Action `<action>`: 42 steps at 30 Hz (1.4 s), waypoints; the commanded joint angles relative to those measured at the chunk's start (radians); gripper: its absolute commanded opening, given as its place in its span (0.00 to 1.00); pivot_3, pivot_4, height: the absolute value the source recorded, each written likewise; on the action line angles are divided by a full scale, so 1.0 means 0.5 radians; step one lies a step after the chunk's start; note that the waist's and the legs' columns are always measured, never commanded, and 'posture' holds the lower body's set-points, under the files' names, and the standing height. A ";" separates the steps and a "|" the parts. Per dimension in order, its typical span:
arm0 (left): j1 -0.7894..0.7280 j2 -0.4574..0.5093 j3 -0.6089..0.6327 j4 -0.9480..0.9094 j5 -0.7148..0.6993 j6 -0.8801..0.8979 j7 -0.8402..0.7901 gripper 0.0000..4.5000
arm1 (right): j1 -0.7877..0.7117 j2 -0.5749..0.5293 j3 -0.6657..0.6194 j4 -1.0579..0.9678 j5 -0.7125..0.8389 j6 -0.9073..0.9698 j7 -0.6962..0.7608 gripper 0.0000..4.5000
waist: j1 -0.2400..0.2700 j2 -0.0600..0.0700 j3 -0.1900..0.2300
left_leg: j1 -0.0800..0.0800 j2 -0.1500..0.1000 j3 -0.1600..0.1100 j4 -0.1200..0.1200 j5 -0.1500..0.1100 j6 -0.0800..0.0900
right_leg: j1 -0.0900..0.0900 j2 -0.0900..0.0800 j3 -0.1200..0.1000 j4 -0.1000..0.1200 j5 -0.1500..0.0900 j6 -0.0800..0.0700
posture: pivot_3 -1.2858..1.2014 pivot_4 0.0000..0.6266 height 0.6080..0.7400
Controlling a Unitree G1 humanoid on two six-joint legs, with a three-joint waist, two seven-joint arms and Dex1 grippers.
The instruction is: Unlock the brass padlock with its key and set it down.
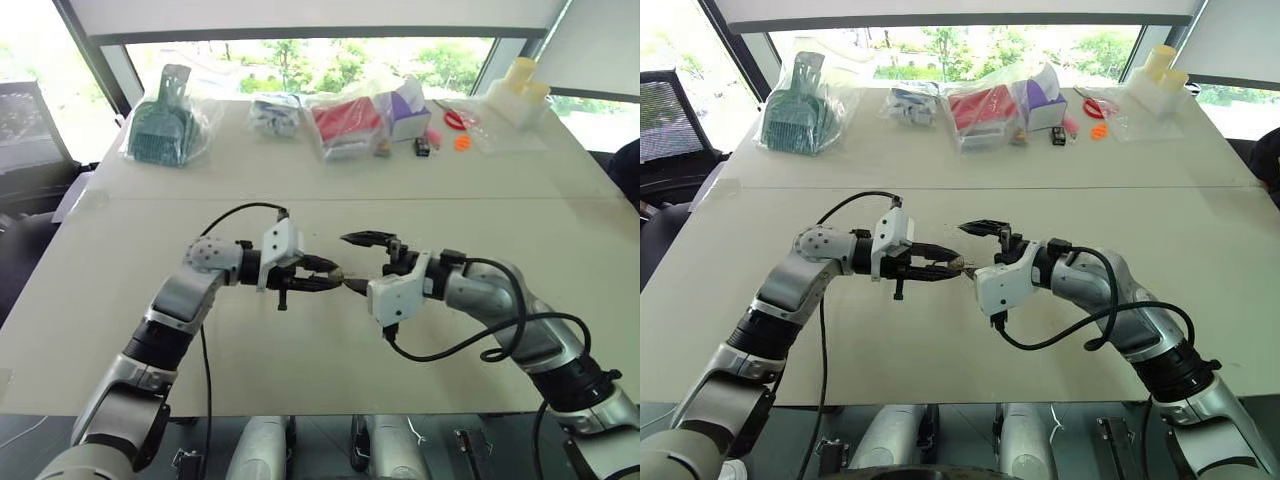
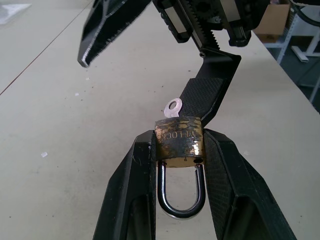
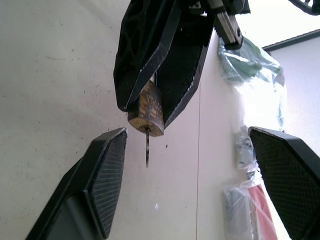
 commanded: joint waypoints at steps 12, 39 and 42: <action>-0.070 0.006 0.099 -0.041 -0.116 0.088 -0.053 0.16 | -0.145 0.074 -0.009 0.154 -0.028 -0.387 -0.071 0.57 | -0.003 0.000 0.000 | 0.000 0.000 -0.001 0.000 0.000 0.000 | 0.000 0.000 0.000 0.000 0.000 0.000 | 0.52 0.24 1.00; -0.025 0.127 0.218 -0.226 -0.240 0.289 -0.032 0.98 | -0.174 0.112 -0.032 0.234 -0.028 -0.381 -0.043 0.00 | -0.009 0.000 0.000 | 0.000 0.000 0.000 0.000 0.000 0.000 | 0.000 0.000 0.001 0.001 0.000 0.000 | 0.52 0.24 1.00; -0.018 0.139 0.253 -0.242 -0.258 0.305 0.006 0.98 | -0.175 0.114 -0.031 0.237 -0.027 -0.379 -0.042 0.00 | -0.009 0.000 0.000 | 0.000 0.000 -0.001 0.000 0.000 0.000 | 0.000 0.000 0.001 0.001 0.000 0.000 | 0.52 0.24 1.00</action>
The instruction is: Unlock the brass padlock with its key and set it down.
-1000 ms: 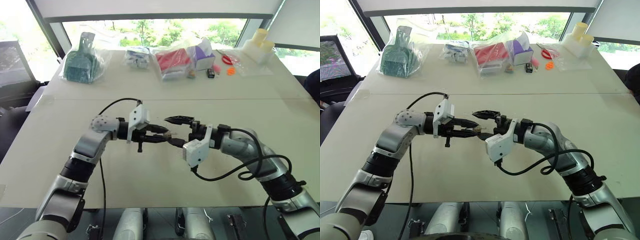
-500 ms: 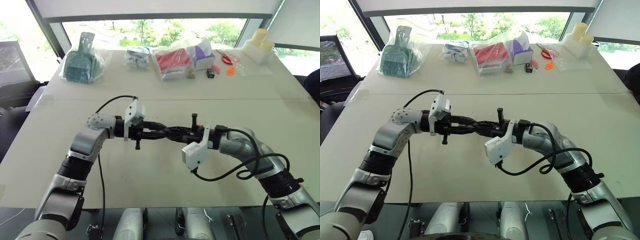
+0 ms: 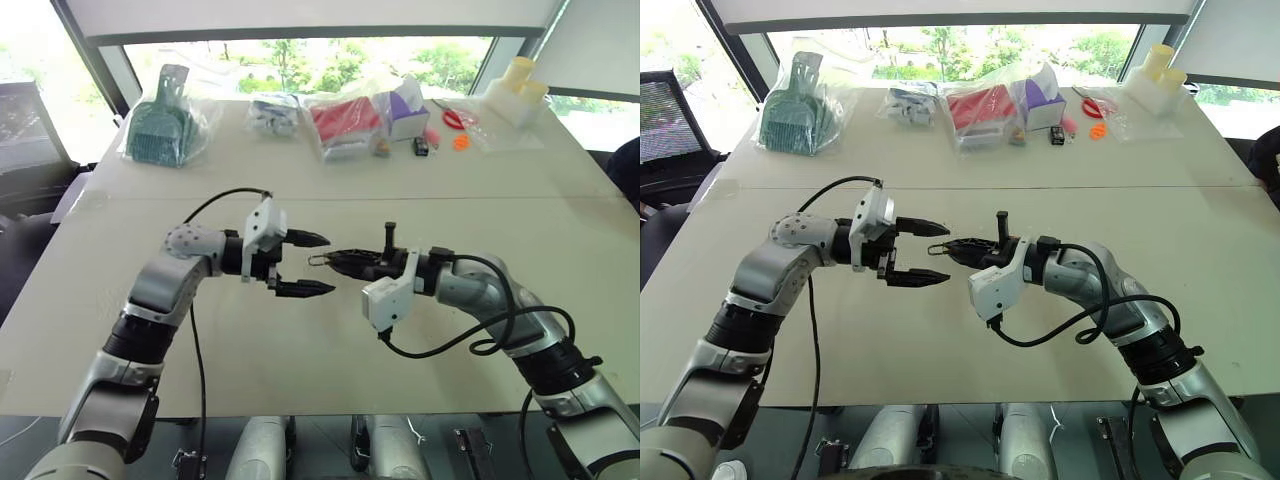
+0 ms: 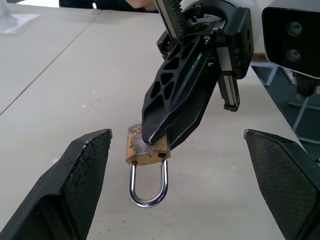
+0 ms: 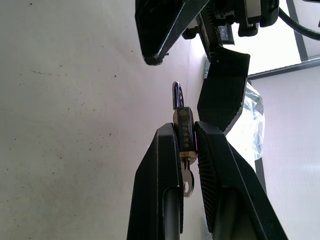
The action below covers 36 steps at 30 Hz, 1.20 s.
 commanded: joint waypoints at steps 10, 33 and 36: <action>0.046 0.047 0.107 -0.081 -0.050 0.019 0.065 0.14 | -0.062 0.009 -0.045 -0.017 0.053 -0.005 -0.004 0.00 | 0.000 0.000 0.000 | 0.000 0.000 0.000 0.000 0.000 0.000 | 0.000 0.000 0.000 0.000 0.000 0.000 | 0.52 0.24 1.00; 0.019 -0.060 0.014 0.230 0.214 -0.276 0.193 0.01 | -0.066 0.005 -0.052 -0.030 0.053 0.008 0.015 0.00 | 0.002 0.000 0.000 | 0.000 0.000 0.001 0.000 0.000 0.000 | 0.000 0.000 0.000 0.000 0.000 0.000 | 0.52 0.24 1.00; 0.032 -0.047 0.028 0.225 0.216 -0.285 0.194 0.01 | -0.055 0.008 -0.044 -0.016 0.047 0.009 0.013 0.00 | 0.000 0.000 0.000 | 0.000 0.000 0.001 0.000 0.000 0.000 | 0.000 0.000 0.000 0.000 0.000 0.000 | 0.52 0.24 1.00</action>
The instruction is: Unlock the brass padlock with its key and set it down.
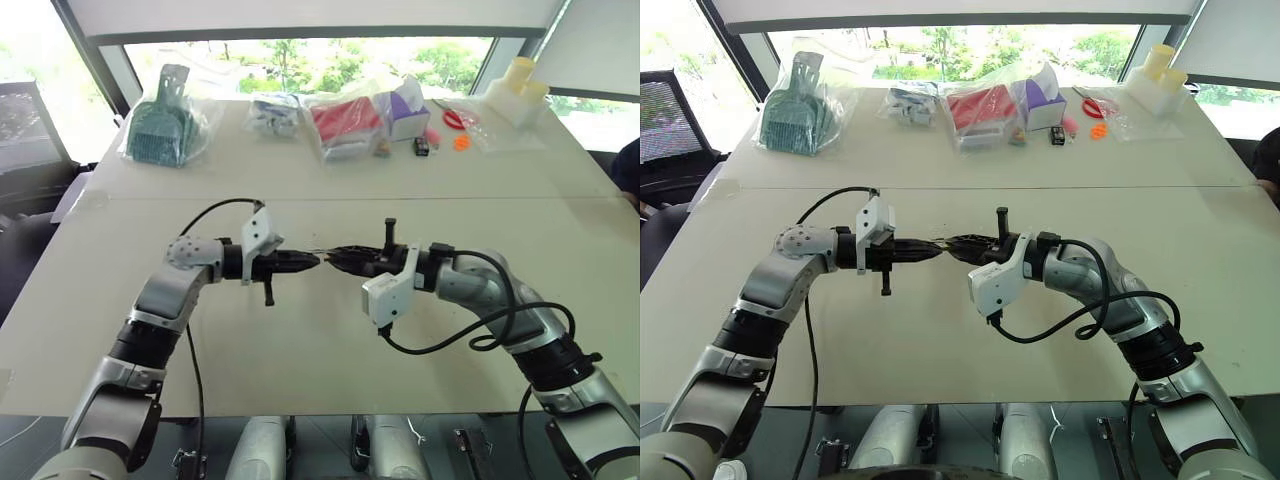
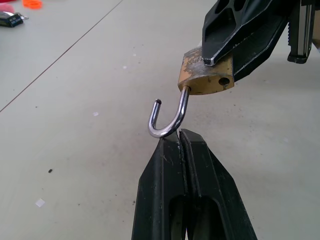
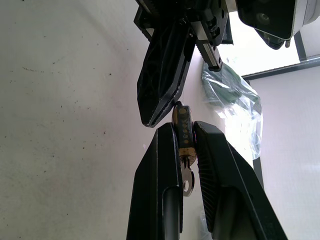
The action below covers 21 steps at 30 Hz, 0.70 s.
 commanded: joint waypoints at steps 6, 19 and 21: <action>0.091 0.093 0.063 -0.105 0.006 -0.020 0.020 0.01 | 0.000 0.020 -0.008 0.186 -0.085 -0.025 -0.105 0.00 | -0.007 0.000 0.000 | 0.000 0.000 0.000 0.000 0.000 0.000 | 0.000 0.000 0.000 0.000 0.000 0.000 | 0.52 0.24 1.00; 0.434 0.159 0.062 -0.457 -0.008 0.042 0.139 0.00 | -0.021 0.066 0.118 0.611 -0.300 -0.112 -0.291 0.22 | -0.047 0.000 0.000 | 0.001 0.001 -0.001 -0.001 0.000 0.000 | 0.000 0.000 0.001 0.001 0.000 0.000 | 0.52 0.24 1.00; 0.462 0.172 0.069 -0.496 -0.016 0.054 0.148 0.00 | 0.010 0.042 0.111 0.546 -0.247 -0.096 -0.232 0.44 | -0.045 0.000 0.000 | 0.001 0.001 -0.001 -0.001 0.000 0.000 | 0.000 0.000 0.001 0.001 0.000 0.000 | 0.52 0.24 1.00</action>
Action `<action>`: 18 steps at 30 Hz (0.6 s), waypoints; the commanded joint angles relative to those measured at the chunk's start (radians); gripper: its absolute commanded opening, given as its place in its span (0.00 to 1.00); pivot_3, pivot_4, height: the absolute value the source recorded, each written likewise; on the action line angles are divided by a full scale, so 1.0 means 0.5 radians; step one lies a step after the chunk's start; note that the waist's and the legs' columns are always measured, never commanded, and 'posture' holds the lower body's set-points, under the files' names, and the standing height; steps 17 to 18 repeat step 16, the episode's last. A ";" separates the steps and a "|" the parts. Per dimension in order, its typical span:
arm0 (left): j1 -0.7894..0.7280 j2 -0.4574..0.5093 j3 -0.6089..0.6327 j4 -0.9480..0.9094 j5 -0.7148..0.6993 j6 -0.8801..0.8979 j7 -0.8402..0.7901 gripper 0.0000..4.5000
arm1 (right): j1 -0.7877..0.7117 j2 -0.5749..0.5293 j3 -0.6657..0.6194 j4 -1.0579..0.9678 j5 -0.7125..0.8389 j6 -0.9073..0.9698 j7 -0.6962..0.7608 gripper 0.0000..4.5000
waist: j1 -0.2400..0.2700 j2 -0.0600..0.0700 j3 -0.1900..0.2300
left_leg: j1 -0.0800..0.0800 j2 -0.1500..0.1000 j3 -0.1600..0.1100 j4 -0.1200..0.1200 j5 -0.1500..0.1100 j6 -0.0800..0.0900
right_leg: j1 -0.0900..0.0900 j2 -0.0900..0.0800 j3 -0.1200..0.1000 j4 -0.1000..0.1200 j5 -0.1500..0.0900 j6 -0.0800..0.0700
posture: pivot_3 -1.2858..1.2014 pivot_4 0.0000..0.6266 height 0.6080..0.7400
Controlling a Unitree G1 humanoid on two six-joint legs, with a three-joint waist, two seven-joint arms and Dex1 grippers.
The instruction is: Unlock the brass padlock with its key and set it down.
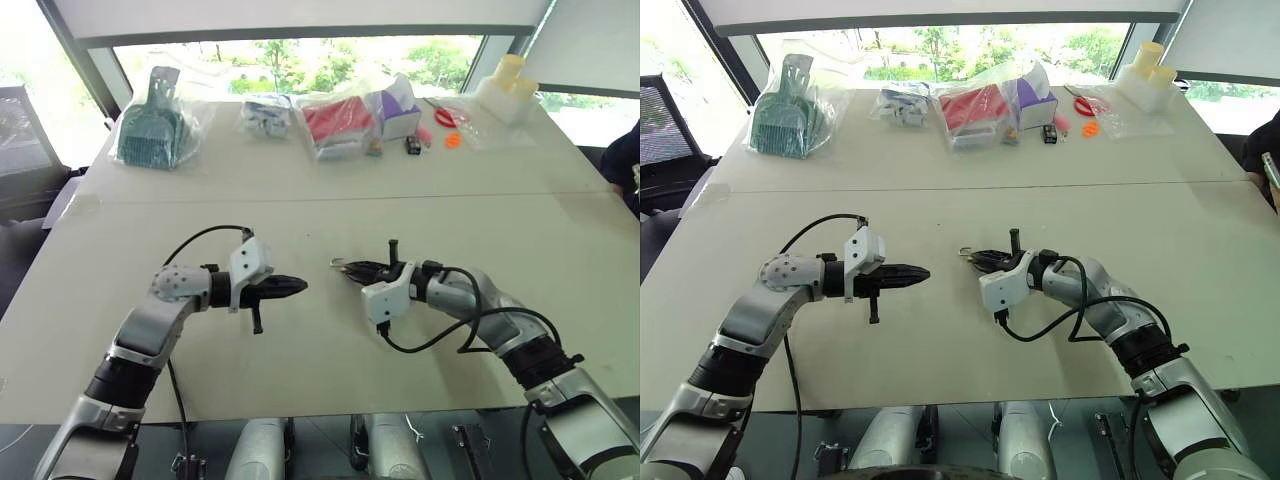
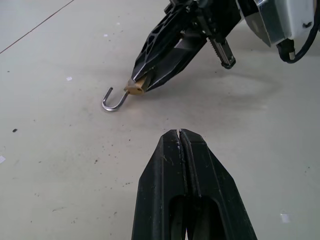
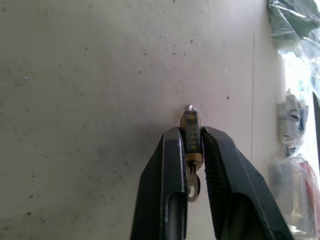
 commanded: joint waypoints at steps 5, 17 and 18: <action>0.060 0.066 0.070 -0.151 -0.036 0.014 0.038 0.00 | 0.115 -0.104 -0.096 -0.336 0.337 0.201 0.301 0.97 | 0.007 0.000 0.000 | 0.000 0.001 -0.001 0.000 0.000 0.000 | 0.001 0.000 0.000 0.000 0.000 0.000 | 0.52 0.24 1.00; 0.066 0.149 0.167 -0.223 -0.058 0.033 0.086 0.00 | 0.298 -0.282 -0.511 -1.100 1.395 1.786 0.898 0.97 | 0.006 0.001 0.000 | 0.002 0.005 -0.003 0.000 0.000 0.000 | 0.001 -0.001 -0.001 0.001 0.000 -0.001 | 0.52 0.24 1.00; 0.066 0.149 0.167 -0.223 -0.058 0.033 0.086 0.00 | 0.298 -0.282 -0.511 -1.100 1.395 1.786 0.898 0.97 | 0.006 0.001 0.000 | 0.002 0.005 -0.003 0.000 0.000 0.000 | 0.001 -0.001 -0.001 0.001 0.000 -0.001 | 0.52 0.24 1.00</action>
